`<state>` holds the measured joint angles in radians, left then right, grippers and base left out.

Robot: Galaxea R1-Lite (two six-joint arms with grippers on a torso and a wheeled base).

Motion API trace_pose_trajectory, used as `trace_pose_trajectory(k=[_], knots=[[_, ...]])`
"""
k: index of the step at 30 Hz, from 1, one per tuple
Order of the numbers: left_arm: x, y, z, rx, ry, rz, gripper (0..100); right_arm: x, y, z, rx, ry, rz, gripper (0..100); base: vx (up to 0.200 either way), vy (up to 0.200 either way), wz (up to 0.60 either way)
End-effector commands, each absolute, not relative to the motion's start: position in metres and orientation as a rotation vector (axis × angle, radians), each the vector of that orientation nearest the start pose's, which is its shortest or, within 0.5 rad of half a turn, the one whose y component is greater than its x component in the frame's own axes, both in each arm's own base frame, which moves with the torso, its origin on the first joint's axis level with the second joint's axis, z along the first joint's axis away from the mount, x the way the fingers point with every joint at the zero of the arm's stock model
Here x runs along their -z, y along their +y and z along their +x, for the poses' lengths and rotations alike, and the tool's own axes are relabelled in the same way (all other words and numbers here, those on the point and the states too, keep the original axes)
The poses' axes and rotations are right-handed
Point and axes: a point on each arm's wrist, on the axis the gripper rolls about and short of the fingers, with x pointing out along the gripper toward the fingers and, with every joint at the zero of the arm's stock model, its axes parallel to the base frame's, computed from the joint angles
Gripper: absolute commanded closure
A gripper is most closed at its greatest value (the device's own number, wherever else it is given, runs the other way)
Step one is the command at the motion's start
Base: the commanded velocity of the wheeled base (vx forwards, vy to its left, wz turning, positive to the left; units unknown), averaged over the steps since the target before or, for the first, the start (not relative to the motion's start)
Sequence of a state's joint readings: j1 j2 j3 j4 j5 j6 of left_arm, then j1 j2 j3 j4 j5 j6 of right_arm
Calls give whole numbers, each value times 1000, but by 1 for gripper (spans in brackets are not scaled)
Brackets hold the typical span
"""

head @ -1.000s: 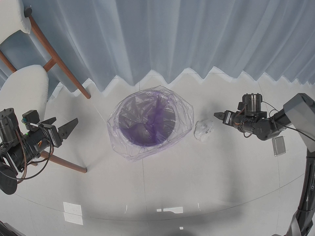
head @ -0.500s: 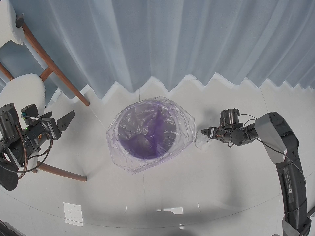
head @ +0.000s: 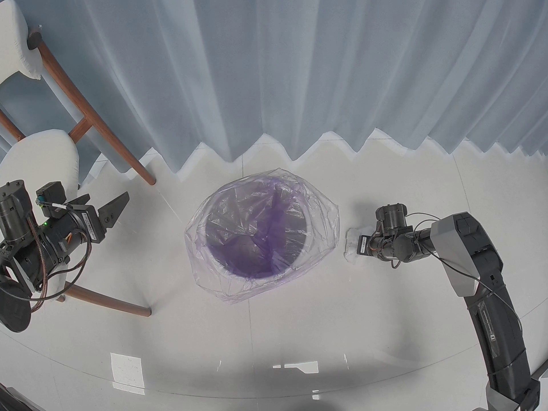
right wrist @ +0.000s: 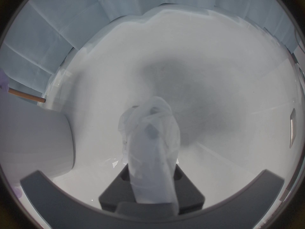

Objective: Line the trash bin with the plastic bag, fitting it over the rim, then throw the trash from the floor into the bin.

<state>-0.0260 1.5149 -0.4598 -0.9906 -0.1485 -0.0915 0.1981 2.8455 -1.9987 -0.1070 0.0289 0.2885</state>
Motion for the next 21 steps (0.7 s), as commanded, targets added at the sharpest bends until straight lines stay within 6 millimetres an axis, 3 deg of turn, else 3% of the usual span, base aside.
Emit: trace_pose_trajectory(k=[1,2,3,4,5,6,7,8,11,14,16,17,21], knots=[[-184,-9,232,170,45,-97,0,6,101,529,-82,653,227,100,0,0,0],[-185,-9,231,170,40,-97,0,-2,100,529,-79,638,230,100,0,0,0],[-189,-9,227,173,22,-97,0,-44,87,517,-60,604,247,100,0,0,0],[-190,-9,226,173,18,-97,0,-51,84,514,-57,599,249,100,0,0,0],[-191,-9,222,175,12,-97,0,-95,73,495,-51,561,258,100,0,0,0],[-192,-8,220,175,8,-96,0,-119,67,482,-52,537,264,100,0,0,0],[-192,-8,220,175,8,-96,0,-119,67,482,-52,537,264,100,0,0,0],[-193,-8,216,175,1,-96,0,-173,55,443,-76,482,281,100,0,0,0],[-195,-8,210,177,-10,-95,0,-227,52,378,-160,429,293,100,0,0,0],[-196,-8,204,178,-19,-95,0,-243,77,308,-307,430,259,100,0,0,0],[-195,-8,203,178,-19,-95,0,-242,82,300,-328,430,249,100,0,0,0],[-195,-8,197,178,-21,-94,0,-238,106,272,-445,403,194,100,0,0,0],[-199,-9,190,186,-45,-93,0,-225,155,259,-630,326,170,100,0,0,0]])
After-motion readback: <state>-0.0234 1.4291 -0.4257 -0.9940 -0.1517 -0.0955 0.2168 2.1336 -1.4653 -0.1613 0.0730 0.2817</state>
